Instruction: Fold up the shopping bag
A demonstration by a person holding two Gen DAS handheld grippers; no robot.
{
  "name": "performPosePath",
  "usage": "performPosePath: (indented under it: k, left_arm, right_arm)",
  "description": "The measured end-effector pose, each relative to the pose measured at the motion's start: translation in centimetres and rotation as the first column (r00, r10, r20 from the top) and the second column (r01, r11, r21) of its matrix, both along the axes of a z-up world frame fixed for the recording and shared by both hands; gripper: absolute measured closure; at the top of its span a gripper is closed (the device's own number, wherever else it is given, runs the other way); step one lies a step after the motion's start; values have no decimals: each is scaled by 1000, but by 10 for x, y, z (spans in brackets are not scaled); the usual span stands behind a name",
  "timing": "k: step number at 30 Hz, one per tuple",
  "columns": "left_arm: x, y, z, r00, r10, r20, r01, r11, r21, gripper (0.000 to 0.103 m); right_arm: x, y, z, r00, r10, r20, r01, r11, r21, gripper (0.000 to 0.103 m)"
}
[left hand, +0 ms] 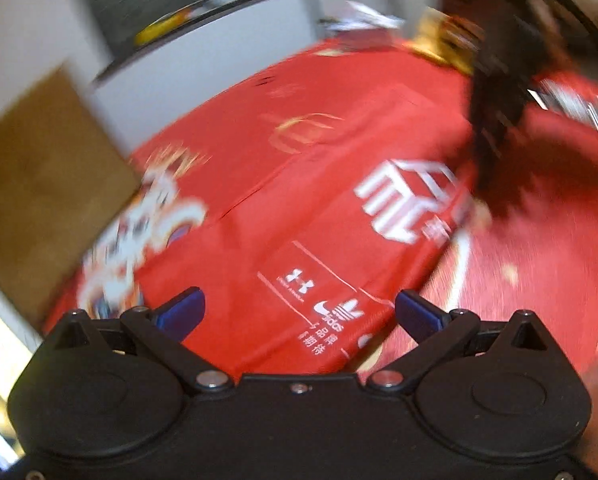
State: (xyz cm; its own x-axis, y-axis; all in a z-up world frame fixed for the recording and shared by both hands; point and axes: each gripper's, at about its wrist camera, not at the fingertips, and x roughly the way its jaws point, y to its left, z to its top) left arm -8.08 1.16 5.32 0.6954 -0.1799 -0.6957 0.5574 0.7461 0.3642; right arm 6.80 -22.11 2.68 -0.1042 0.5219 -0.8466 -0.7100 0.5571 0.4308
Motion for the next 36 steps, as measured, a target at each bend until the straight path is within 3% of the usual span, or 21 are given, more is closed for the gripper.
performPosePath:
  k: [3,7,15,20,22,25,29,33,36]
  left_arm:
    - [-6,-11,-11,985,-169,38,161,974,157,0]
    - [-10,-16,-26,942,-332,46,305,907,289,3]
    - [-6,-17,-45,861,-508,27,454,790,412,20]
    - [-1,-13,-51,826,-563,32,500,756,423,34]
    - [0,-11,-53,819,-574,22,514,749,417,56]
    - [1,-4,-57,818,-575,5,524,749,404,78]
    - [6,5,-56,829,-559,-12,528,777,342,80]
    - [10,13,-52,827,-562,-9,539,788,298,80]
    - [19,16,-47,849,-526,-36,520,824,225,85]
  right_arm:
    - [0,2,1,1000,9,4,-9,1000,-7,92]
    - [0,3,1,1000,13,4,-13,1000,-10,92]
    - [-1,1,0,1000,0,-4,0,1000,3,92]
    - [-2,1,-1,1000,7,-7,-7,1000,4,92]
    - [-3,1,-1,1000,7,-9,-7,1000,5,92]
    - [-3,0,-1,1000,0,-15,0,1000,9,93]
    - [-3,-1,-2,1000,-6,-20,6,1000,18,93]
    - [-3,-1,-3,1000,2,-19,-2,1000,22,93]
    - [-3,0,-3,1000,2,-16,-2,1000,21,94]
